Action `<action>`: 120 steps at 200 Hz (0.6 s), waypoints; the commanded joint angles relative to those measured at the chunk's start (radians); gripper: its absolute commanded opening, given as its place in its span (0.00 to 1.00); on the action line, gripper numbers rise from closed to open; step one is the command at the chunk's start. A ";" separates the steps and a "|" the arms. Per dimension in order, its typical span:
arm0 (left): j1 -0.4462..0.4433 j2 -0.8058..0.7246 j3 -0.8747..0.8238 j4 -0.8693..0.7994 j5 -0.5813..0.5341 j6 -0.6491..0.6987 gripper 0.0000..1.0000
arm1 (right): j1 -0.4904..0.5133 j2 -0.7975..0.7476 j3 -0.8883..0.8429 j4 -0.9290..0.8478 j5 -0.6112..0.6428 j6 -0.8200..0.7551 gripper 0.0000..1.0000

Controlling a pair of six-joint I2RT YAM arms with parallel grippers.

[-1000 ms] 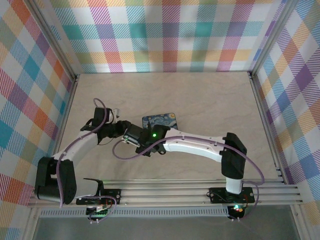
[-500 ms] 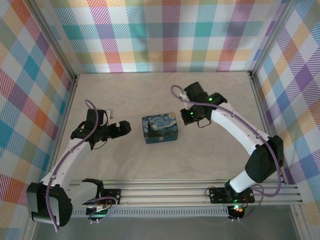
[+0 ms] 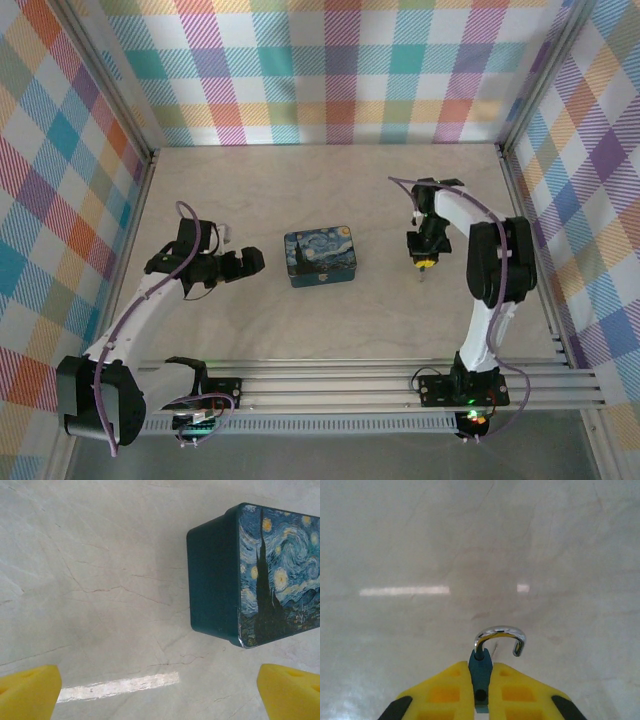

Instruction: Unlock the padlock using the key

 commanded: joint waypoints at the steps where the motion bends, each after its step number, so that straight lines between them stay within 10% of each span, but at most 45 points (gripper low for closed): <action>1: -0.008 -0.017 0.036 -0.055 -0.027 0.011 1.00 | 0.011 -0.010 0.070 -0.042 0.000 0.009 0.24; 101: -0.006 0.009 0.324 -0.169 -0.279 0.193 1.00 | 0.010 -0.341 0.011 0.126 0.032 0.001 1.00; 120: -0.005 -0.037 0.294 -0.068 -0.360 0.231 1.00 | 0.010 -0.509 -0.155 0.340 0.127 0.025 1.00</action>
